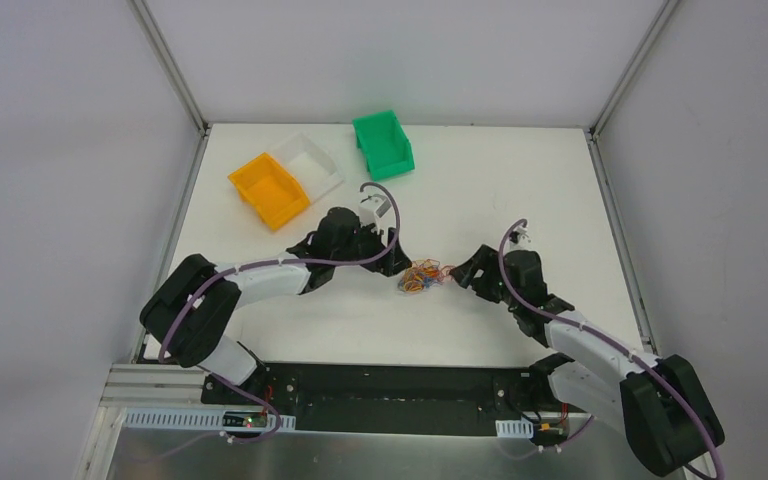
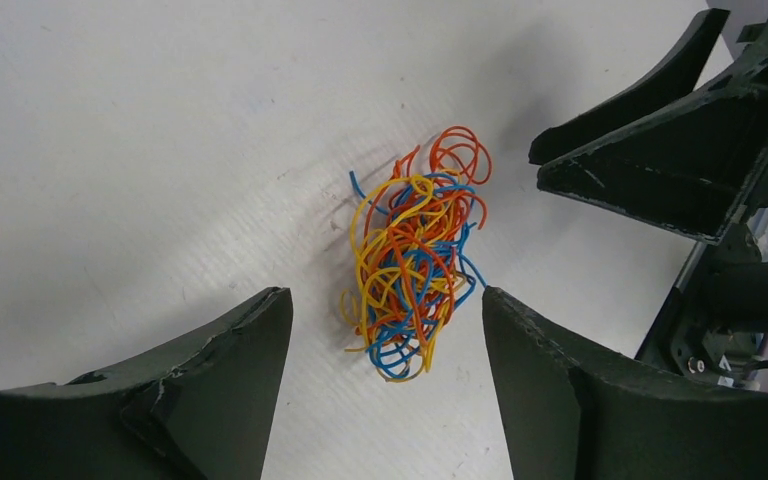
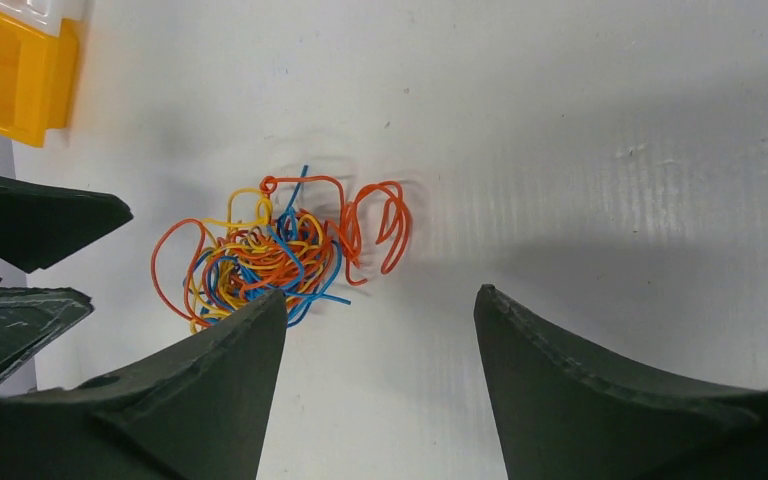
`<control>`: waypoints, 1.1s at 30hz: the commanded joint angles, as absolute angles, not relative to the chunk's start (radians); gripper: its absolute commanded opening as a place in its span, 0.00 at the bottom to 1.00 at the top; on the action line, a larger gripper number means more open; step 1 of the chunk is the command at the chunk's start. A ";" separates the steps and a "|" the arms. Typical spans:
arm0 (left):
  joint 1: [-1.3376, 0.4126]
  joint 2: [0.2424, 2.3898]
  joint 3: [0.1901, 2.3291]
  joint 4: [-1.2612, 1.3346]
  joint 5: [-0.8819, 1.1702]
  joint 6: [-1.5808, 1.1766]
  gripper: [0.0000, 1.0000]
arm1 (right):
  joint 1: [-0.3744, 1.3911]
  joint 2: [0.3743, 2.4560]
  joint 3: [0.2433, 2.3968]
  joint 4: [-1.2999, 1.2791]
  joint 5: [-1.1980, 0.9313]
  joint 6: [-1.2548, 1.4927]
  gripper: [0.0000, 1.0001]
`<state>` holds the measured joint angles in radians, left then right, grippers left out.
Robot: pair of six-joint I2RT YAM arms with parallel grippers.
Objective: Untangle the cables
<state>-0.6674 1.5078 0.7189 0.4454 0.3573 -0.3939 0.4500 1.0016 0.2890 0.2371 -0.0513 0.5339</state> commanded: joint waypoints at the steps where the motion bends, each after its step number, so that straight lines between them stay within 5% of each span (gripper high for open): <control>1: -0.676 1.504 0.635 0.610 0.288 -0.474 0.71 | 0.451 0.954 0.260 0.451 -0.017 0.508 0.72; 11: -0.696 1.471 0.597 0.666 0.241 -0.489 0.71 | 0.476 0.978 0.215 0.508 0.025 0.675 0.70; 27: -0.696 1.503 0.688 0.570 0.331 -0.349 0.71 | 0.483 1.122 0.409 0.310 0.034 0.513 0.71; 33: -0.697 1.579 0.758 0.500 0.389 -0.361 0.62 | 0.483 1.145 0.411 0.320 0.011 0.517 0.70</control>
